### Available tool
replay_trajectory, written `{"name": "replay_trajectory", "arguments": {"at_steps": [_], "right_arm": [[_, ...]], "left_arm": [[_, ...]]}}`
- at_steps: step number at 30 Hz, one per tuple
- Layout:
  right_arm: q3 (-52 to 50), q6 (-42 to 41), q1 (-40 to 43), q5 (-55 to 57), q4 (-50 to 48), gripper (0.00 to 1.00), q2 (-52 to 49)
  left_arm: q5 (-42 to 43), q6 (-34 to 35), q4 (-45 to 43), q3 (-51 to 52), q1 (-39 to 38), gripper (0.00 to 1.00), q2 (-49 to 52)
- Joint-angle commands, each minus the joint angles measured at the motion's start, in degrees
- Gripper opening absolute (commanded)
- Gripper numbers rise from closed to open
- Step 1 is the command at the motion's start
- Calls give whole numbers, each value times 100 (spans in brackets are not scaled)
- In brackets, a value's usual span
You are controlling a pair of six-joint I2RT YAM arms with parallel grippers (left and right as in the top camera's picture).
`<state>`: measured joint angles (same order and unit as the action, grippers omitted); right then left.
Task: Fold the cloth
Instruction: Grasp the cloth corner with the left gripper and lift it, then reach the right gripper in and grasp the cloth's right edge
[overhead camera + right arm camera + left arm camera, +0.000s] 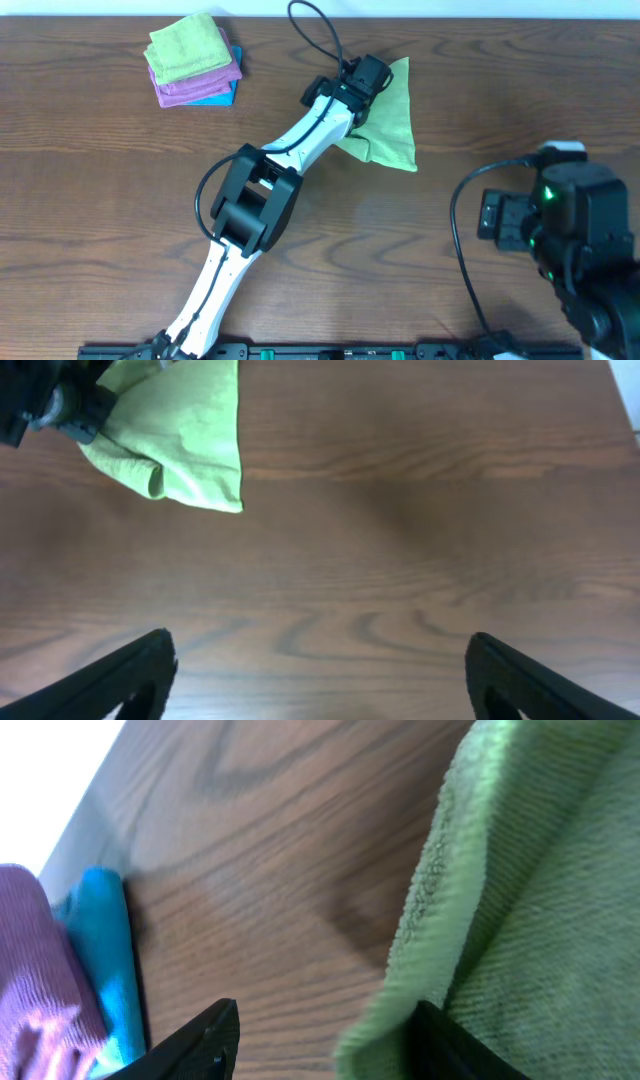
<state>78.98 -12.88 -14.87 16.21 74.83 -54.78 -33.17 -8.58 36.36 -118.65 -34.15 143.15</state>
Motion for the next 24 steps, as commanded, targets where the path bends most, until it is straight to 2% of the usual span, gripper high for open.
{"name": "replay_trajectory", "arguments": {"at_steps": [1,4,6,8,11,12,17,20,24], "right_arm": [[-107,70,-52,-188,-227,85,-317],[-442,275,-52,-564,-702,81,-791],[-693,273,-39,-649,-1025,69,-1187],[-850,269,-26,-780,-1287,32,-1530],[-999,275,20,-1099,-1812,7,-2048],[-1025,297,39,-1185,-1976,2,-2201],[-1043,407,243,-1884,-2721,1,-2973],[-1043,590,345,-2924,-3261,2,-3552],[-1043,592,343,-3093,-3552,2,-4177]], "left_arm": [[22,396,96,-142,79,56,-57],[326,501,142,-142,151,56,-57],[431,525,184,-142,186,56,-57],[431,564,199,-142,216,56,-59],[457,651,219,-142,267,56,-61],[496,658,227,-142,278,56,-66],[828,754,282,-142,321,54,-68],[1204,758,284,-142,345,54,-68],[1248,925,284,-142,345,55,-68]]}}
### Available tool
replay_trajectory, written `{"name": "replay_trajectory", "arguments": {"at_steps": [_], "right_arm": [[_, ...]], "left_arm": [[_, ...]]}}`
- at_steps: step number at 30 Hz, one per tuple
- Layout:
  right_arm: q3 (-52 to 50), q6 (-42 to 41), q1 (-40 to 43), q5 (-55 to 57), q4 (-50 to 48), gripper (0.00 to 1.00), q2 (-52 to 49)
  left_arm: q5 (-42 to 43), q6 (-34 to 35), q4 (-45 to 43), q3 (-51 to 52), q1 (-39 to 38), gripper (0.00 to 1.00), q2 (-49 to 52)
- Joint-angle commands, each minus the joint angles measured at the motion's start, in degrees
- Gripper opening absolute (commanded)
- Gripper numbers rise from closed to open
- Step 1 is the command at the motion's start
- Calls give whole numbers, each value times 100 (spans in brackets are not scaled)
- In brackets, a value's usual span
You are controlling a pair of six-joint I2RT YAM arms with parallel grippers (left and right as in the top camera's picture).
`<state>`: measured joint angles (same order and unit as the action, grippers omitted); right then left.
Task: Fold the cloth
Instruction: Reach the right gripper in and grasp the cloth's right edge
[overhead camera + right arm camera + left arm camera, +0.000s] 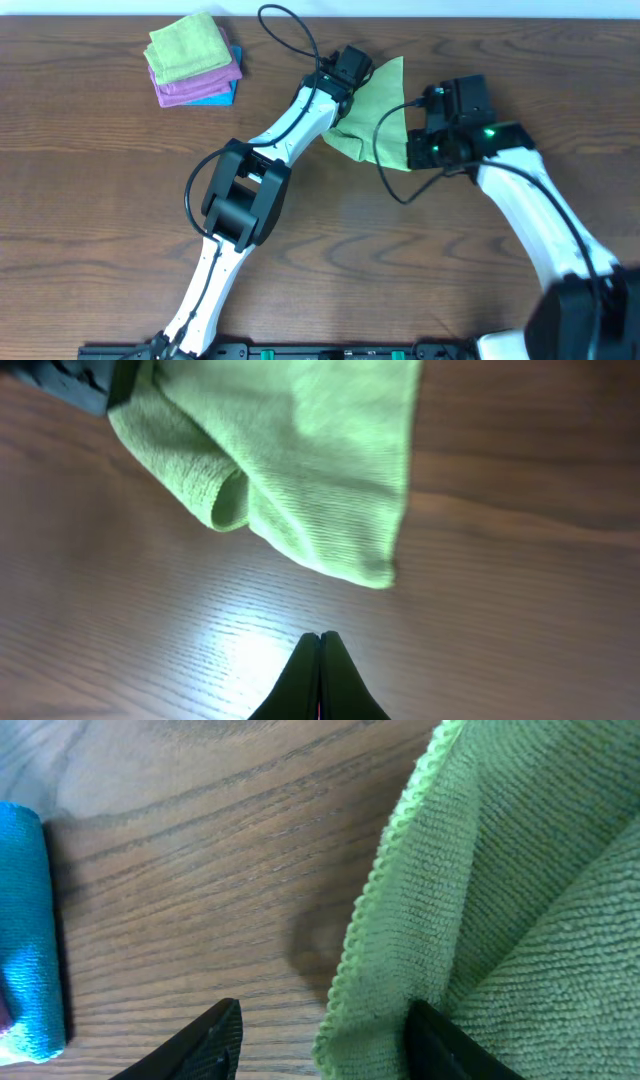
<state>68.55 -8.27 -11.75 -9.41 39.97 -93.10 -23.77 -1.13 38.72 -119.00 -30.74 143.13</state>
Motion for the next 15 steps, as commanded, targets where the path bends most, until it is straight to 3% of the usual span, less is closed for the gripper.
{"name": "replay_trajectory", "arguments": {"at_steps": [1,15], "right_arm": [[0,131,31,-581,-114,2,-468],[0,286,31,-695,-1043,2,-1394]], "left_arm": [[313,205,48,-107,4,55,-66],[586,286,149,-107,4,55,-66]]}}
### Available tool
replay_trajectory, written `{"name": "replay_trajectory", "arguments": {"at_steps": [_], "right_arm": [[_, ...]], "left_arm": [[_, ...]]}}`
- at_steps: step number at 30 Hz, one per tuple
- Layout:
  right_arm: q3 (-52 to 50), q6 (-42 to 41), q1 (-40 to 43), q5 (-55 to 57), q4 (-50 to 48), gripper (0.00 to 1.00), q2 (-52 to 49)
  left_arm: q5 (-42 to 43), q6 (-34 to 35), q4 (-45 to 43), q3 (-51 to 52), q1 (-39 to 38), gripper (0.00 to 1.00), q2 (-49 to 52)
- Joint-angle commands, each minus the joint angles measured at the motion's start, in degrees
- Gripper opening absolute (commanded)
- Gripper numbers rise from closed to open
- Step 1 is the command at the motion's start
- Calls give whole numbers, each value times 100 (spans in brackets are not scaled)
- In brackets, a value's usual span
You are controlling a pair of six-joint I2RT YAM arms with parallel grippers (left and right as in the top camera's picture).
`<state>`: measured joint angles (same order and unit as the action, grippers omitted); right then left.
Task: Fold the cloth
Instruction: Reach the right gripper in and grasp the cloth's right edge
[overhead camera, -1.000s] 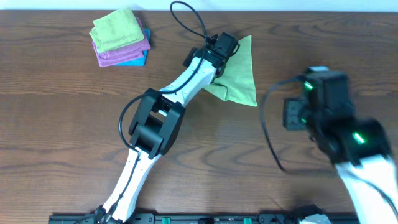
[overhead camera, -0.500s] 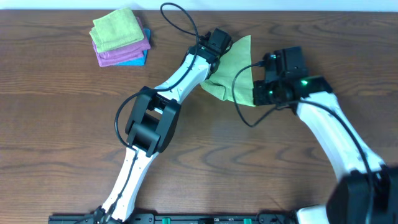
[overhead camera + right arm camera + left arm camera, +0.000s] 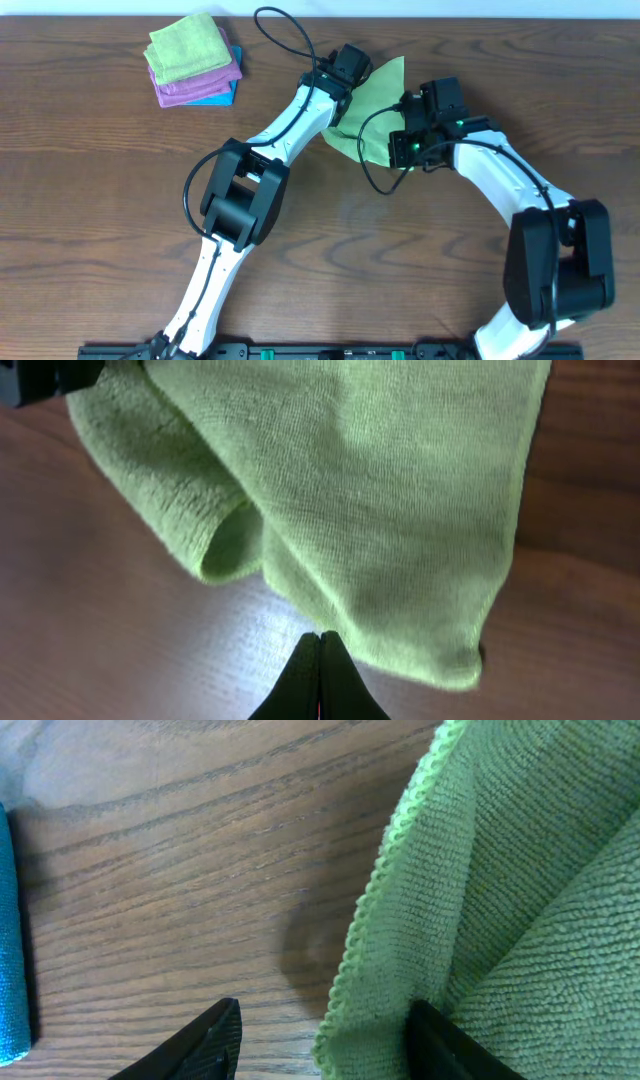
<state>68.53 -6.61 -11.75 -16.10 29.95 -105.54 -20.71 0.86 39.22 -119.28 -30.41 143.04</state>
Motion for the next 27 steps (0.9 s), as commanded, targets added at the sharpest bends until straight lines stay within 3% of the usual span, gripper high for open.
{"name": "replay_trajectory", "arguments": {"at_steps": [1,13,27], "right_arm": [[2,127,31,-13,-46,1,-203],[2,308,33,715,-149,2,-660],[2,306,87,1198,-52,1,-850]], "left_arm": [[280,87,105,-79,-28,55,-57],[282,92,131,-79,-28,52,-57],[726,136,264,-79,85,22,-57]]}}
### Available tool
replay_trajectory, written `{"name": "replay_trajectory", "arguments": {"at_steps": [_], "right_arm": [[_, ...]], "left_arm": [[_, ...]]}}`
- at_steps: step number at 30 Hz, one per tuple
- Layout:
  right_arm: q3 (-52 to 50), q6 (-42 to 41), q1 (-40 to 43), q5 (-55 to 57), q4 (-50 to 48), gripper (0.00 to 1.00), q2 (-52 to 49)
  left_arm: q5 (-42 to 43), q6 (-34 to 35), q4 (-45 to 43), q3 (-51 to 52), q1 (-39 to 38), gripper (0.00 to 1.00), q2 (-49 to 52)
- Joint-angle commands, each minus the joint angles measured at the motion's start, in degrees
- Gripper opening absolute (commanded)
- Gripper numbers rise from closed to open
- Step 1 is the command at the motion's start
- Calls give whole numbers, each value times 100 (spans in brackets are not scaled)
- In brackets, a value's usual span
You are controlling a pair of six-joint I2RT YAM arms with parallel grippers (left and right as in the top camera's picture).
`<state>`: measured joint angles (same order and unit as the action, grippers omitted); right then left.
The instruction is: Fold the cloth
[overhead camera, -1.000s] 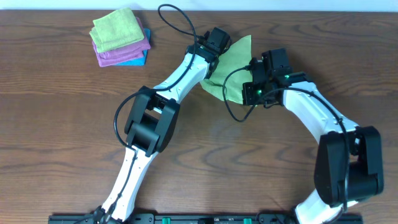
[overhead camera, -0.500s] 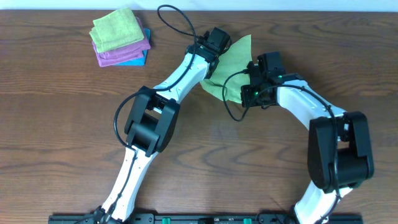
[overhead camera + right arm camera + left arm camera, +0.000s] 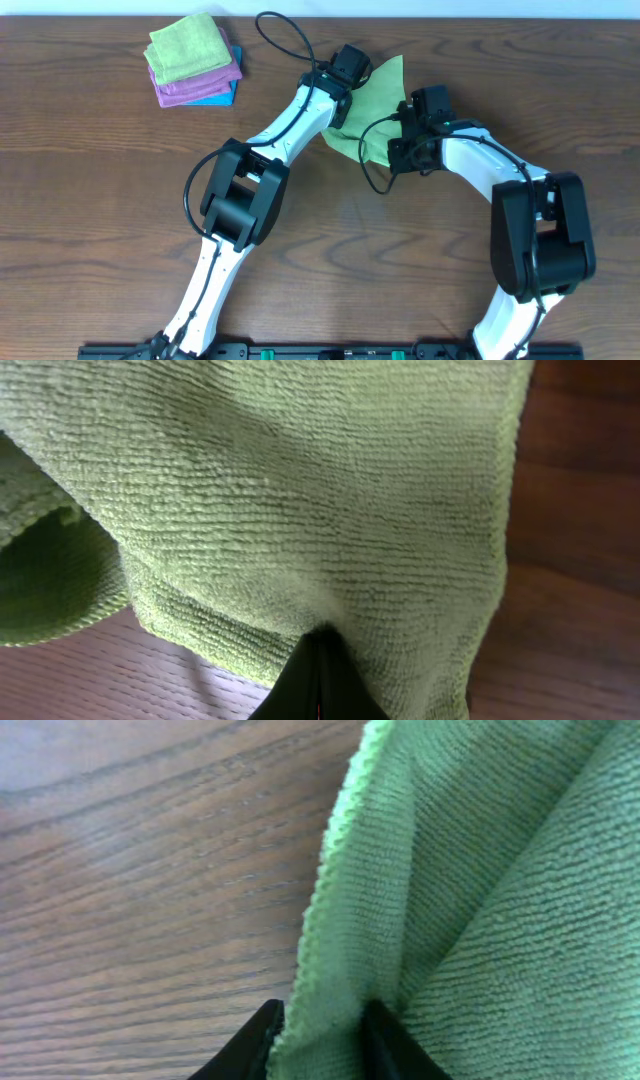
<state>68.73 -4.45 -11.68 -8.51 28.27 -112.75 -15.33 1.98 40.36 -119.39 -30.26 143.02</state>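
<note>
The green cloth [image 3: 372, 100] lies bunched and partly doubled over at the back middle of the wooden table [image 3: 100, 200]. My left gripper [image 3: 345, 78] is at its left edge. In the left wrist view the left gripper [image 3: 320, 1012] is shut on a fold of the cloth's [image 3: 480, 870] hemmed edge. My right gripper [image 3: 403, 146] is at the cloth's right side. Seen from the right wrist, the right gripper [image 3: 320, 635] has its fingers shut together, tip pressed down onto the cloth [image 3: 300, 480] near its lower hem.
A stack of folded cloths [image 3: 193, 60], green on purple on blue, sits at the back left. Both arms meet over the cloth, their cables looping above it. The table's back edge runs just behind the cloth.
My left gripper's jaws, open around the cloth's edge before, have shut on that edge. My shut right gripper has moved from just off the cloth's lower hem onto the cloth.
At first my left gripper stood open at the cloth's left edge, with the right arm far off at the front right, open. Then the right gripper was shut and close to the cloth. Now it presses on the cloth and the left grips the edge.
</note>
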Motion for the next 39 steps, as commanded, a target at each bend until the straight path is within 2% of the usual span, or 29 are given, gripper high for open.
{"name": "replay_trajectory", "arguments": {"at_steps": [1,6,23,29,34,35,36,37,39], "right_arm": [[-17,90,96,472,136,1,-129],[-17,90,186,577,251,2,-129],[-17,-4,579,1644,866,1,-129],[-17,-173,651,1580,946,1,-129],[-17,-243,651,1580,1204,1,-127],[-17,-254,651,1580,1202,1,-127],[-7,-289,651,1574,1193,1,-120],[17,-321,651,1539,1189,1,-114],[122,-319,629,1408,1235,1,-105]], "left_arm": [[188,24,173,-68,90,20,-55],[181,20,229,-68,186,6,-55],[146,-221,494,-68,693,6,-55],[232,-223,540,-68,754,7,-55],[234,-221,553,-68,787,11,-55],[238,-219,557,-68,787,15,-55],[269,-219,566,-68,785,24,-55],[363,-216,570,-68,785,39,-55],[518,-214,573,-68,785,42,-55]]}}
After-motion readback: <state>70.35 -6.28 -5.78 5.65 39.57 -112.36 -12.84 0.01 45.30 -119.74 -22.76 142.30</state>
